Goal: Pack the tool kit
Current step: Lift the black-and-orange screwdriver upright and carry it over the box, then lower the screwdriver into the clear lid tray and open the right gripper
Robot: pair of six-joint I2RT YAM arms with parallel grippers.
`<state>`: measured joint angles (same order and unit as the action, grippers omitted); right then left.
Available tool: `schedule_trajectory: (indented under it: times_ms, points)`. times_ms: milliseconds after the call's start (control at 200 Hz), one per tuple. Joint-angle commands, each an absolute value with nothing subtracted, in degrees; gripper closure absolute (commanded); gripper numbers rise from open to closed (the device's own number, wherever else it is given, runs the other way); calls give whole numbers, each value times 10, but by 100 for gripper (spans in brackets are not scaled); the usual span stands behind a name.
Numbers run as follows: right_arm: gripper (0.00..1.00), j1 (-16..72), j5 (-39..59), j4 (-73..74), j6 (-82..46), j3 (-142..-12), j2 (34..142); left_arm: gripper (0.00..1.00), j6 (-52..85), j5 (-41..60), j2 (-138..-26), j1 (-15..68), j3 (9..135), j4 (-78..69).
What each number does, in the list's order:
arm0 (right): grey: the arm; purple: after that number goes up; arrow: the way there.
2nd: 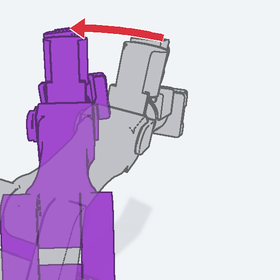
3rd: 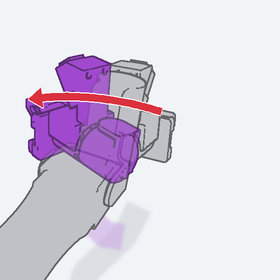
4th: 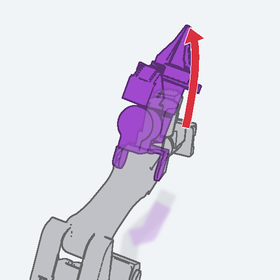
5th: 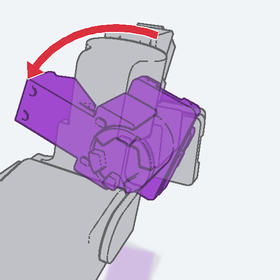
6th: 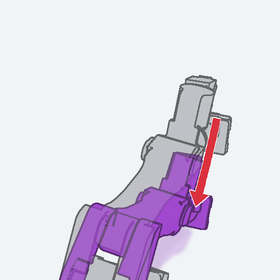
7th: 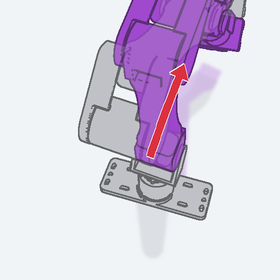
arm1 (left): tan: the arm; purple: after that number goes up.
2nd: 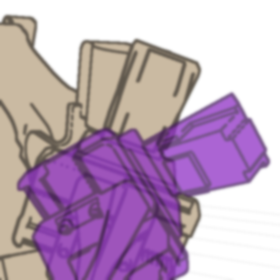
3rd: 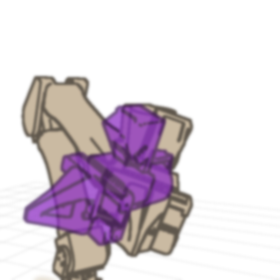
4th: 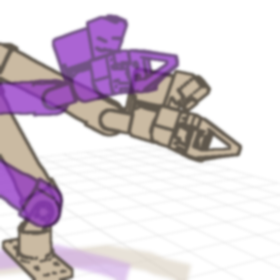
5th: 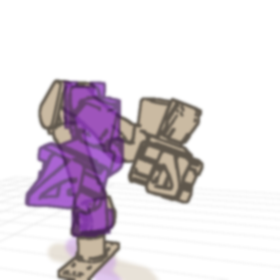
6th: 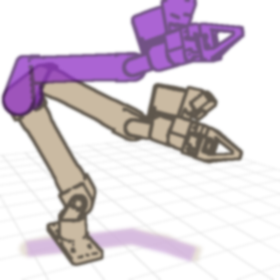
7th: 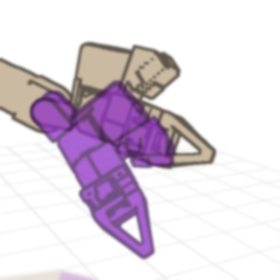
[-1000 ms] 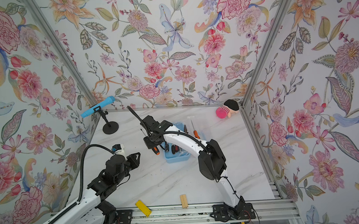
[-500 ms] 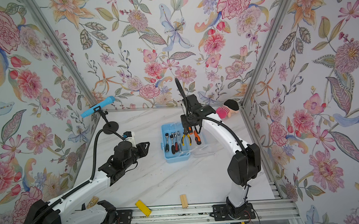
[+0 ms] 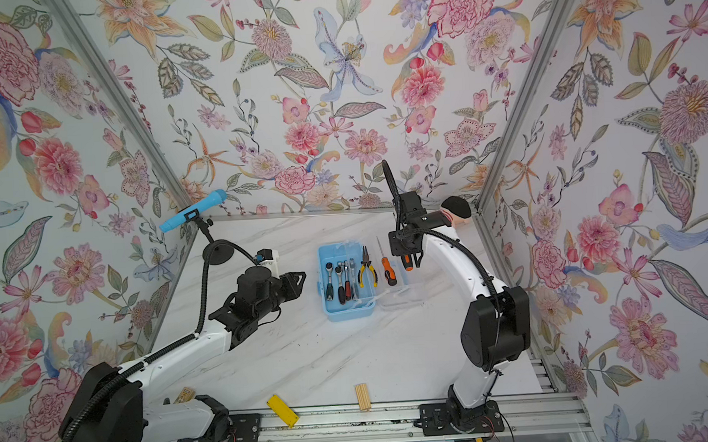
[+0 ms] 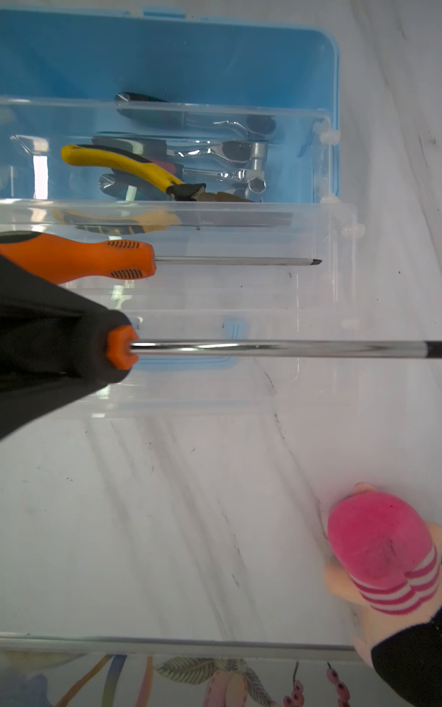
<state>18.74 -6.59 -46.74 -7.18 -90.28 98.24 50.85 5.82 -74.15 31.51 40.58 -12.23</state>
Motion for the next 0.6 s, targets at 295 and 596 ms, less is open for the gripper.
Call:
schedule_trajectory:
  times_ms: [295,596]
  points:
    - [100,180,-73,-426,-67,-823,984,68,495,73,-791,314,439,-146]
    - [92,177,-67,-424,-74,-814,982,63,481,70,-817,314,465,-130]
